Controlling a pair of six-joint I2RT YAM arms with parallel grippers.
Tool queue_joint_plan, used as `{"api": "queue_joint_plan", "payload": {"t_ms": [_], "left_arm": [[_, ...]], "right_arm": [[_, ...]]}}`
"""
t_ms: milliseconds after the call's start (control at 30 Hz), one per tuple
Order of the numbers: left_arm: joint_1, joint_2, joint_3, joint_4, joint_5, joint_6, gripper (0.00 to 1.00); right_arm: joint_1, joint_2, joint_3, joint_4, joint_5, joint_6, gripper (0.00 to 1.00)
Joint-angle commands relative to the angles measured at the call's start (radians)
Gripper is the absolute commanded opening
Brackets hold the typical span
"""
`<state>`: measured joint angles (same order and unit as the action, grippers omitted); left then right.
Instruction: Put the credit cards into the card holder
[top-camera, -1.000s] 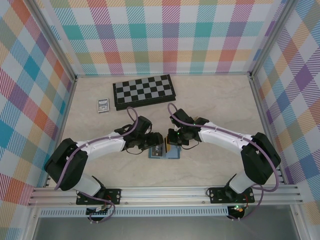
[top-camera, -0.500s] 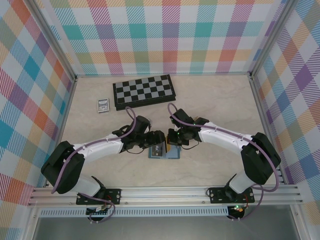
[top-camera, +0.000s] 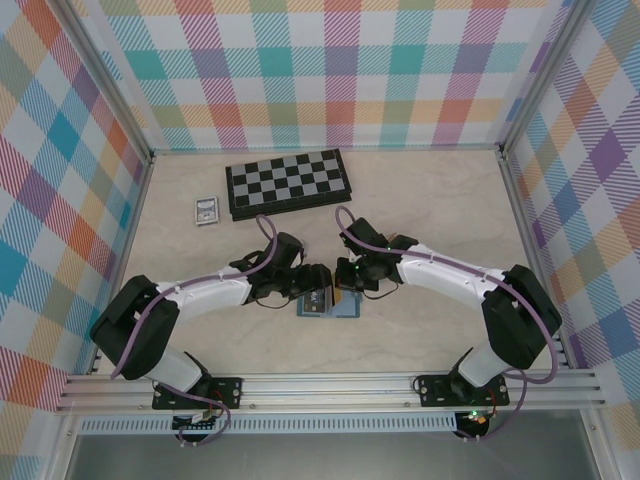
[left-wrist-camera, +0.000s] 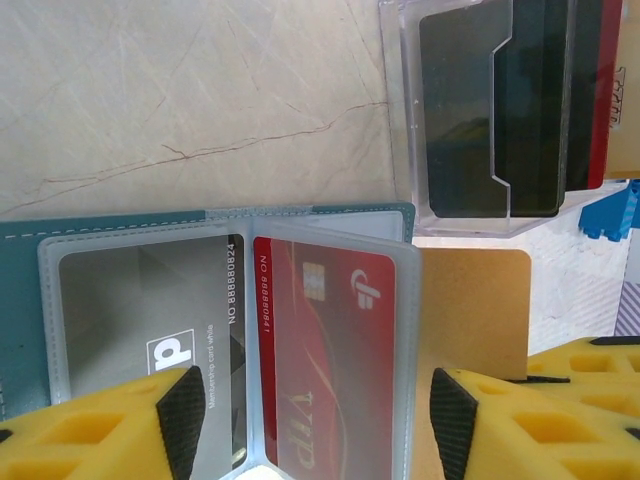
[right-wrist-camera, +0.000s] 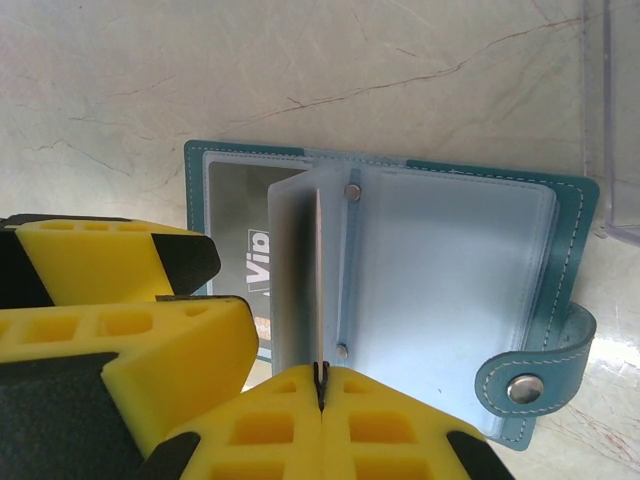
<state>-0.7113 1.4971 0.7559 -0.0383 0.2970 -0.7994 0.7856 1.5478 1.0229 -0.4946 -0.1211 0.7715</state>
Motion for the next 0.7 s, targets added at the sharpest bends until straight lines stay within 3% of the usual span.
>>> {"api": "queue_joint_plan", "payload": {"t_ms": [0, 467, 667], "left_arm": [[-0.014, -0.001, -0.009, -0.004, -0.007, 0.009, 0.61], [-0.013, -0.014, -0.012, -0.009, -0.033, -0.002, 0.62], [-0.013, -0.027, -0.018, -0.013, -0.043, 0.000, 0.57]], "right_arm": [[0.001, -0.013, -0.004, -0.002, -0.001, 0.009, 0.00], [-0.006, -0.029, -0.021, 0.035, -0.031, 0.033, 0.00], [-0.014, -0.034, -0.029, 0.036, -0.036, 0.034, 0.00]]}}
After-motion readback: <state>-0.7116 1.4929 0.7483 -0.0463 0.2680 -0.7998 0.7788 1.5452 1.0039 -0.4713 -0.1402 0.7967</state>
